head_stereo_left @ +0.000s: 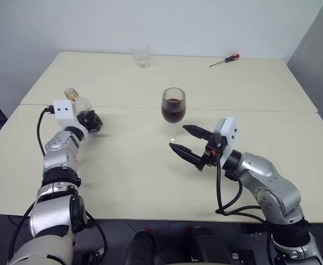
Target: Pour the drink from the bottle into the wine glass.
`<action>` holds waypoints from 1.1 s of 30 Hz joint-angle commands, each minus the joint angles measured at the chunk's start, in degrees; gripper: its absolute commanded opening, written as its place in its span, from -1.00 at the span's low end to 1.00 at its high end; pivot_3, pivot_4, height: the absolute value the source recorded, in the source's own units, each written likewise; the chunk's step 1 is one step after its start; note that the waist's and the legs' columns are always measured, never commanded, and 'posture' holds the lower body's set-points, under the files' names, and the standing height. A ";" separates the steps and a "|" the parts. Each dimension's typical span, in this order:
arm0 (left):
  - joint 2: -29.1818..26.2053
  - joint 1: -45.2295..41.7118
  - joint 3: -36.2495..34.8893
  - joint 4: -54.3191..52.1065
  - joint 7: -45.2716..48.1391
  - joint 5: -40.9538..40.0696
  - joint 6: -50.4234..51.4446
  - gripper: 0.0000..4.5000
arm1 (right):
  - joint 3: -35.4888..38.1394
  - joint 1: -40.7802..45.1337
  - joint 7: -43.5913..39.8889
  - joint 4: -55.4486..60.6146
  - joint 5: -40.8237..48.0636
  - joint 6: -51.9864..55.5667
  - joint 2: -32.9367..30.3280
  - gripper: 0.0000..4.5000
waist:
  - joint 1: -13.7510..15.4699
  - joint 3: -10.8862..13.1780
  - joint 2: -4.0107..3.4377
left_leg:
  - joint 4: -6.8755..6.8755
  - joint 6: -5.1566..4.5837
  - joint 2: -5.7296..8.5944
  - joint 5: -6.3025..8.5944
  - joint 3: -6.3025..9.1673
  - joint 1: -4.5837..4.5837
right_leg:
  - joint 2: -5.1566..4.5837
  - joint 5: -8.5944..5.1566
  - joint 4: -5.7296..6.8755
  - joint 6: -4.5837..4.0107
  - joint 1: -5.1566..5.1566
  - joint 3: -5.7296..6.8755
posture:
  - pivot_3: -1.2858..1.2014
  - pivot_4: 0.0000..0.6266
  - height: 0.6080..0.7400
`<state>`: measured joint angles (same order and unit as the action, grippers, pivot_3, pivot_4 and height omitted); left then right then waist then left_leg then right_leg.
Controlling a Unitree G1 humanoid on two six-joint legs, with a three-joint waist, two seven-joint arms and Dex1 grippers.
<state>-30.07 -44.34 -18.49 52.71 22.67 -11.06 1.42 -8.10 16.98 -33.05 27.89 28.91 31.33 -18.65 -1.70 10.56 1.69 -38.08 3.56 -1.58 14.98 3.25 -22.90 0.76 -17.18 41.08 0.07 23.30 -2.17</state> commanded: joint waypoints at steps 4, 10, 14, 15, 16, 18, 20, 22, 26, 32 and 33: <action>-1.47 -0.57 0.64 0.95 0.35 0.50 -1.91 0.22 | 0.51 0.77 0.57 1.78 0.74 -0.55 0.58 0.74 | -0.05 -0.04 0.00 | 0.01 0.00 0.00 0.00 0.00 0.02 | 0.00 0.00 0.00 0.00 -0.01 0.00 | 0.03 -0.52 1.00; -1.31 0.09 0.99 -1.34 0.66 0.20 -1.32 0.98 | 0.38 0.63 0.36 2.09 1.18 -0.22 0.65 0.74 | -0.08 -0.04 0.01 | 0.01 0.00 0.00 0.00 0.01 0.00 | 0.01 0.00 0.00 0.00 -0.01 0.00 | 0.03 -0.52 1.00; -1.27 3.95 0.56 -9.13 1.09 -1.11 1.69 0.98 | 0.58 0.29 0.19 2.38 1.56 0.18 0.38 0.74 | -0.10 -0.04 0.00 | 0.02 0.00 -0.05 0.00 0.02 0.00 | 0.01 0.00 -0.01 0.00 -0.01 0.00 | 0.03 -0.52 1.00; -1.21 5.61 0.33 -12.38 1.08 -1.70 3.17 0.98 | 0.67 0.07 0.16 2.55 1.69 0.27 0.24 0.74 | -0.10 -0.04 0.00 | 0.02 0.00 -0.08 0.00 0.01 0.01 | 0.01 0.00 -0.01 0.00 -0.01 -0.01 | 0.03 -0.52 1.00; -1.15 7.32 0.12 -15.78 1.13 -2.31 4.85 0.98 | 0.74 -0.18 0.17 2.78 1.84 0.37 0.10 0.74 | -0.11 -0.04 0.00 | 0.03 0.00 -0.09 0.00 0.02 0.01 | 0.00 0.00 -0.01 0.00 -0.01 -0.02 | 0.03 -0.52 1.00; -1.24 11.62 -0.38 -24.24 1.30 -4.00 9.27 0.98 | 1.01 -0.73 0.29 3.39 2.21 0.71 -0.28 0.74 | -0.12 -0.04 0.00 | 0.04 0.00 -0.12 0.00 0.03 0.01 | -0.01 0.00 -0.01 0.00 -0.01 -0.03 | 0.03 -0.52 1.00; -1.61 16.63 -0.96 -33.67 1.31 -5.92 14.25 0.98 | 1.65 -1.66 0.40 4.27 2.81 1.17 -1.17 0.74 | -0.16 -0.04 0.00 | 0.05 0.00 -0.20 0.00 0.06 0.00 | -0.04 0.00 -0.02 -0.01 -0.01 -0.04 | 0.03 -0.52 1.00; -1.69 21.61 -2.44 -43.11 0.77 -8.65 19.43 0.98 | 2.80 -3.11 0.48 5.21 3.43 1.66 -2.39 0.74 | -0.12 -0.04 0.00 | 0.05 0.00 -0.22 0.00 0.07 0.01 | -0.05 -0.01 -0.03 0.00 -0.02 -0.04 | 0.03 -0.52 1.00; -1.32 31.90 -4.80 -59.80 -1.01 -12.88 29.20 0.98 | 5.26 -6.89 1.18 7.10 3.95 2.25 -4.34 0.74 | -0.10 -0.04 0.01 | 0.05 0.00 -0.29 0.00 0.09 0.04 | -0.09 -0.01 -0.06 0.00 -0.08 -0.04 | 0.03 -0.52 1.00; 1.90 45.27 -8.53 -78.34 -5.84 -17.90 38.79 0.98 | 9.21 -13.35 9.22 9.93 -0.47 1.63 -3.74 0.74 | 0.01 -0.07 0.03 | 0.11 0.00 -0.28 0.01 0.07 0.12 | -0.12 -0.02 -0.10 0.01 -0.15 -0.09 | 0.03 -0.52 1.00; 2.93 47.01 -8.94 -80.72 -6.98 -17.88 38.82 0.98 | 9.89 -14.22 12.00 9.78 -2.12 1.45 -2.80 0.74 | 0.05 -0.09 0.03 | 0.11 0.00 -0.27 0.01 0.06 0.13 | -0.12 -0.03 -0.10 0.01 -0.15 -0.11 | 0.03 -0.52 1.00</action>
<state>-27.86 1.71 -25.42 -22.61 17.53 -27.82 39.66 -0.21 3.31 -24.89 35.53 28.87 34.04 -22.31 -1.65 10.47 1.73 -37.96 3.57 -1.84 14.99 3.31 -22.77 0.64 -17.21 40.98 0.08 23.14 -2.28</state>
